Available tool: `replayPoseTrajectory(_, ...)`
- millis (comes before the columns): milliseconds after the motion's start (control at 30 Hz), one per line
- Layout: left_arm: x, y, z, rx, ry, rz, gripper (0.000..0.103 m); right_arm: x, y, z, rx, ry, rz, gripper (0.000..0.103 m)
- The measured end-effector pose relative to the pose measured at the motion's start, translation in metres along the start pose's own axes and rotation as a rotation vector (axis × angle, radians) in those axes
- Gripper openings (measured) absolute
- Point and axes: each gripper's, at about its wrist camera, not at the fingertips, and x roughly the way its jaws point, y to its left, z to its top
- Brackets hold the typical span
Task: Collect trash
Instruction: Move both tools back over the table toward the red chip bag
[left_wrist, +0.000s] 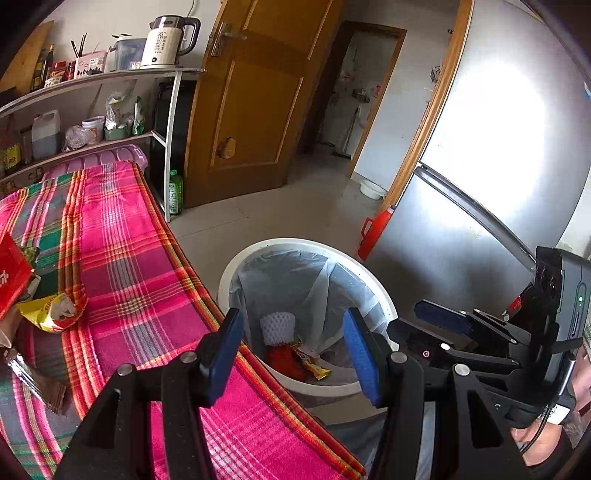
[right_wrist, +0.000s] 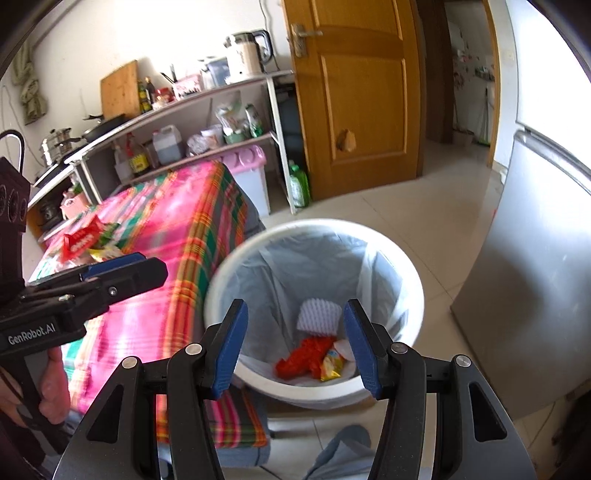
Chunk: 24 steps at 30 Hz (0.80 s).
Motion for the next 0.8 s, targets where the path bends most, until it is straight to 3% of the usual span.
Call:
replayPoseTrajectory(233,-0.035,0.013,-0.007,-0.019,-0.058,0.038,0.058,-0.015,0.026,0.000,-0.031,-0.040,0.028,0.055)
replayPoseTrajectory(800,-0.087,0.054,-0.033,-0.073,-0.127,0.170,0.058,-0.014,0.077,-0.001,-0.109,-0.034,0.104,0.055)
